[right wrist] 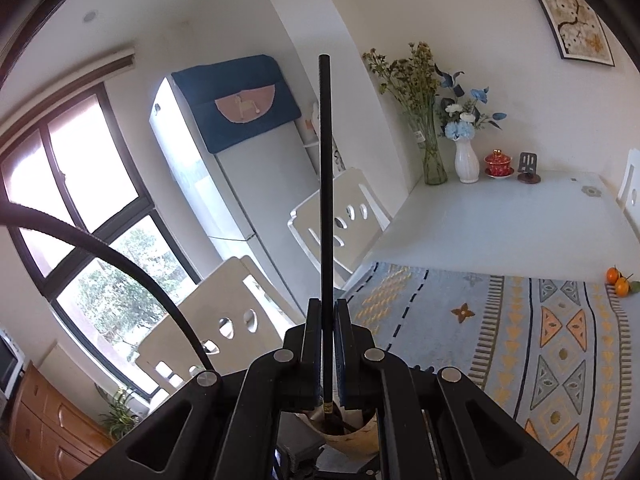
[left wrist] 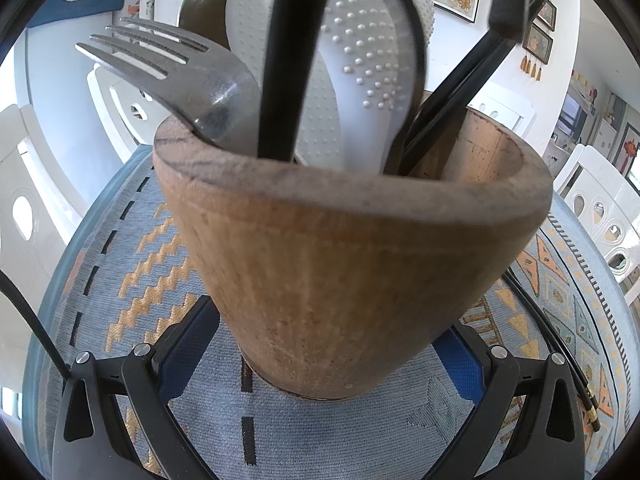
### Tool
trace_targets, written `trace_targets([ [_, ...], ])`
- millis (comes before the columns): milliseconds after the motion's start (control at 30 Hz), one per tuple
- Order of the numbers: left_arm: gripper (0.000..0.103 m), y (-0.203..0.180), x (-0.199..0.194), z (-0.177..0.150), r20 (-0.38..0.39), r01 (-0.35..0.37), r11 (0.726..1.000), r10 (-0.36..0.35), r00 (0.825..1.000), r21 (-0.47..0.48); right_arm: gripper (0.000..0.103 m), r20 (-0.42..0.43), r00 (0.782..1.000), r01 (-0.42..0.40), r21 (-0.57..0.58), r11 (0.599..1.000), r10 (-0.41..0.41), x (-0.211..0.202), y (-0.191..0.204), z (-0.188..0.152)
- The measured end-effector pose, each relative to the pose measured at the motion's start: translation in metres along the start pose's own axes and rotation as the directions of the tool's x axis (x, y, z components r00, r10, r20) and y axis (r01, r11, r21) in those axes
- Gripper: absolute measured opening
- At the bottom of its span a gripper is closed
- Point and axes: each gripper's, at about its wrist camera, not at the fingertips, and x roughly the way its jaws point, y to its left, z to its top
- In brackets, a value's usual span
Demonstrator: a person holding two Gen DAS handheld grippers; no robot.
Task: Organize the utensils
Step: 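Lower the chopstick into the cup and open the right tool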
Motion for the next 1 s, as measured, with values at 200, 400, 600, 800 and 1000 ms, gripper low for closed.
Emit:
trace_targets([
  [200, 0.103, 0.001, 0.001, 0.000, -0.001, 0.002, 1.000, -0.002, 1.000, -0.002, 0.005, 0.000, 0.999, 0.036, -0.039, 0.999, -0.036, 0.006, 0.007, -0.004],
  [400, 0.103, 0.002, 0.001, 0.000, -0.001, 0.004, 1.000, -0.004, 1.000, -0.004, 0.005, -0.003, 0.998, 0.057, -0.078, 0.995, -0.057, 0.012, 0.014, -0.010],
  [600, 0.103, 0.002, 0.002, 0.000, -0.002, 0.005, 1.000, -0.005, 1.000, -0.004, 0.005, -0.011, 0.997, 0.076, -0.098, 0.992, -0.078, 0.014, 0.015, -0.013],
  [800, 0.103, 0.003, 0.003, 0.000, -0.004, 0.007, 1.000, -0.007, 1.000, -0.005, 0.008, -0.060, 0.998, 0.029, -0.004, 1.000, -0.029, 0.015, -0.002, -0.012],
  [1000, 0.103, 0.003, 0.004, 0.000, -0.004, 0.010, 1.000, -0.010, 1.000, -0.008, 0.027, -0.013, 0.999, 0.042, -0.018, 0.999, -0.042, -0.004, -0.003, -0.007],
])
